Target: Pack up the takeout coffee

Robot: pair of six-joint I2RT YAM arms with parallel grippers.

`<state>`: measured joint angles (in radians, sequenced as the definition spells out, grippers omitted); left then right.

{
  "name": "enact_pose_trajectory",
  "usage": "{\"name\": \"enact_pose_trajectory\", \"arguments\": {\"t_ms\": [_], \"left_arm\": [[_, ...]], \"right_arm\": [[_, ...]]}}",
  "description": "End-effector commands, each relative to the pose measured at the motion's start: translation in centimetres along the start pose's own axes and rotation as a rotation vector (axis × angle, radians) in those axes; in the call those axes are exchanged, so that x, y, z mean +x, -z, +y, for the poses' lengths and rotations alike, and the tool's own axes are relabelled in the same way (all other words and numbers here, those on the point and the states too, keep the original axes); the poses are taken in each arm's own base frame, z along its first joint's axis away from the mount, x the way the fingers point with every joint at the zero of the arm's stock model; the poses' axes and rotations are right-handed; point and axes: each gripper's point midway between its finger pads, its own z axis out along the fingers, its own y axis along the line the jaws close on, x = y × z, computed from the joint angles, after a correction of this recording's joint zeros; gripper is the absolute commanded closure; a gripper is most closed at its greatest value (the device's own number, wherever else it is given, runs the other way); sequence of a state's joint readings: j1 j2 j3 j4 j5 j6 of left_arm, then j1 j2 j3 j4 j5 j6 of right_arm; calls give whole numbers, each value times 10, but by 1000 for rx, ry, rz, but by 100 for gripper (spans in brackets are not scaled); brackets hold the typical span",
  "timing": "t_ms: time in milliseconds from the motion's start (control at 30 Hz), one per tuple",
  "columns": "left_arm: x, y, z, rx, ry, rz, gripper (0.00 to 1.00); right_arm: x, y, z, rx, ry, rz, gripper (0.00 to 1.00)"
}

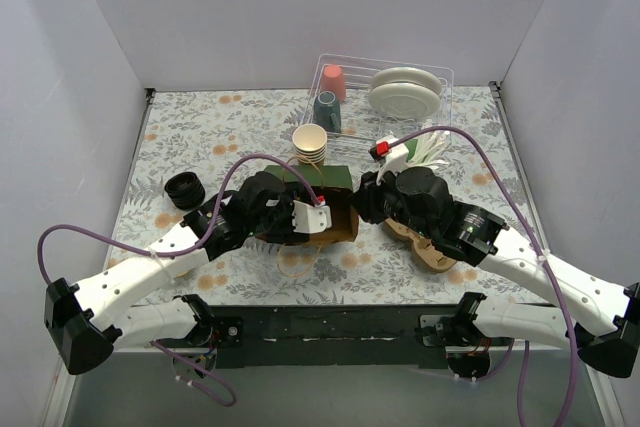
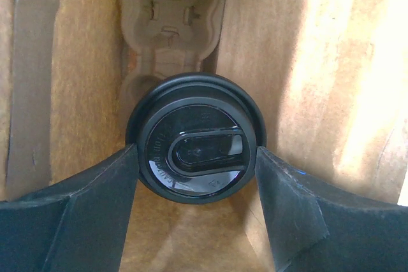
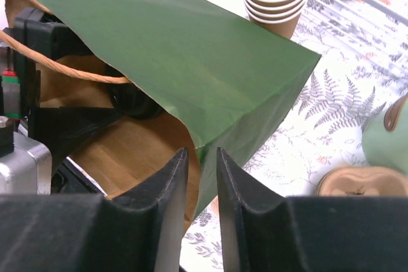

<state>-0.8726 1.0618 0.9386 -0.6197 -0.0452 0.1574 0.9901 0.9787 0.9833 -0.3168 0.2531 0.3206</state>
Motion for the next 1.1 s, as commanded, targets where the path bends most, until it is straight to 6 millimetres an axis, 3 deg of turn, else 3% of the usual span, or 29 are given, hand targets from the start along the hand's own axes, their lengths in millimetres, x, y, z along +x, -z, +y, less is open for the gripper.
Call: {"name": "enact_pose_trajectory", "arguments": {"t_ms": [0, 267, 433, 667, 733, 767, 833, 1067], "left_arm": [[-10, 5, 9, -44, 0, -52, 100], [-13, 1, 9, -31, -10, -52, 100], [-11, -1, 8, -26, -16, -47, 100], [-11, -3, 10, -48, -29, -53, 100], [-9, -5, 9, -51, -30, -49, 100], [-6, -6, 8, -51, -37, -43, 100], [-3, -7, 8, -61, -49, -34, 100], [6, -8, 12, -127, -67, -32, 100]], "right_arm": [[-14, 9, -2, 34, -75, -25, 67], [5, 10, -8, 98, -146, 2, 55], [20, 4, 6, 75, -172, 34, 56], [29, -5, -1, 144, -180, 35, 66], [30, -9, -3, 160, -175, 38, 75], [31, -10, -4, 167, -168, 41, 87], [29, -12, -3, 172, -161, 47, 99], [34, -4, 1, 130, -163, 68, 99]]}}
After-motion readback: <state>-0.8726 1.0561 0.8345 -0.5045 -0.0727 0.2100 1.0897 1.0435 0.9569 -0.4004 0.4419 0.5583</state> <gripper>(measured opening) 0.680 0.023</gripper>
